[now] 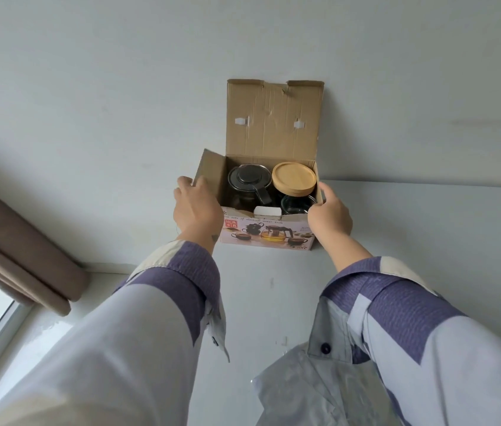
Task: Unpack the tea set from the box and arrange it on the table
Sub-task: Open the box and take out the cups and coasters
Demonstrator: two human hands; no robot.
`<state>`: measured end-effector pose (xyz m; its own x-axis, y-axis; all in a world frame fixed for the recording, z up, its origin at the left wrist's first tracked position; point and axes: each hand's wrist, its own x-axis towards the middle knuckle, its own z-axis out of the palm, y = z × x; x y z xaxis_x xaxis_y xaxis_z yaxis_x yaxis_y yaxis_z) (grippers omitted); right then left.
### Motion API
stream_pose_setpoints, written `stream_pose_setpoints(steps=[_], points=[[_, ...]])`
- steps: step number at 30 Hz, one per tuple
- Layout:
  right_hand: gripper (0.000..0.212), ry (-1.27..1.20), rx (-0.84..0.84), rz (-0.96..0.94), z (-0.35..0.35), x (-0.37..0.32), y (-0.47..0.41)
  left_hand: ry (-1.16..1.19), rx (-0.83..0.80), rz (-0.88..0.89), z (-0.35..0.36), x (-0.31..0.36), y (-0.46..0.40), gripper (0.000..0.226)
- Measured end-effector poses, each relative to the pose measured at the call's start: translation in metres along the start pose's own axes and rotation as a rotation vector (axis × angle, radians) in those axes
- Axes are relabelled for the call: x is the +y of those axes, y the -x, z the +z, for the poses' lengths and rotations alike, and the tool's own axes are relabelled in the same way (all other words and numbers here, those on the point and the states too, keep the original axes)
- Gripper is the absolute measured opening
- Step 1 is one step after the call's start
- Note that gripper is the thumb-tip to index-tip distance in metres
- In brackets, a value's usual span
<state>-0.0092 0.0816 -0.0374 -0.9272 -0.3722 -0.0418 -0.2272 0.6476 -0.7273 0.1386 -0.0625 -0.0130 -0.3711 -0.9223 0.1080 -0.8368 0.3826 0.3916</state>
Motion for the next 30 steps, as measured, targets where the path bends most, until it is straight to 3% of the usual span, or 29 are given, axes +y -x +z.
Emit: stream_pose_setpoints(steps=[3,5,6,10,14,17,20,24,30], points=[[0.055,0.068,0.021,-0.033,0.005,0.0,-0.002,-0.192,-0.051,0.123,0.005,-0.001,-0.001,0.036],[0.054,0.109,0.061,-0.041,0.01,0.003,-0.002,-0.127,-0.104,0.167,0.008,0.008,0.002,0.031],[0.054,0.126,0.079,-0.042,0.013,0.004,-0.001,-0.067,-0.141,0.145,0.009,0.015,0.004,0.039],[0.051,0.144,0.123,-0.042,0.017,0.006,-0.001,-0.058,-0.294,0.065,0.022,0.033,0.015,0.107],[0.04,0.039,0.166,-0.096,0.017,0.006,-0.012,-0.038,-0.285,0.067,0.028,0.03,0.017,0.122],[0.042,0.249,0.222,-0.31,0.01,-0.009,-0.03,-0.101,-0.281,0.098,0.028,0.026,0.018,0.127],[0.064,0.479,0.026,-0.391,0.003,-0.031,-0.05,-0.125,-0.286,0.111,0.026,0.025,0.017,0.131],[0.09,0.692,-0.198,-0.329,0.002,-0.047,-0.067,-0.12,-0.291,0.098,0.027,0.026,0.015,0.131],[0.08,0.702,-0.22,-0.263,0.015,-0.054,-0.078,-0.121,-0.286,0.081,0.027,0.028,0.013,0.13]])
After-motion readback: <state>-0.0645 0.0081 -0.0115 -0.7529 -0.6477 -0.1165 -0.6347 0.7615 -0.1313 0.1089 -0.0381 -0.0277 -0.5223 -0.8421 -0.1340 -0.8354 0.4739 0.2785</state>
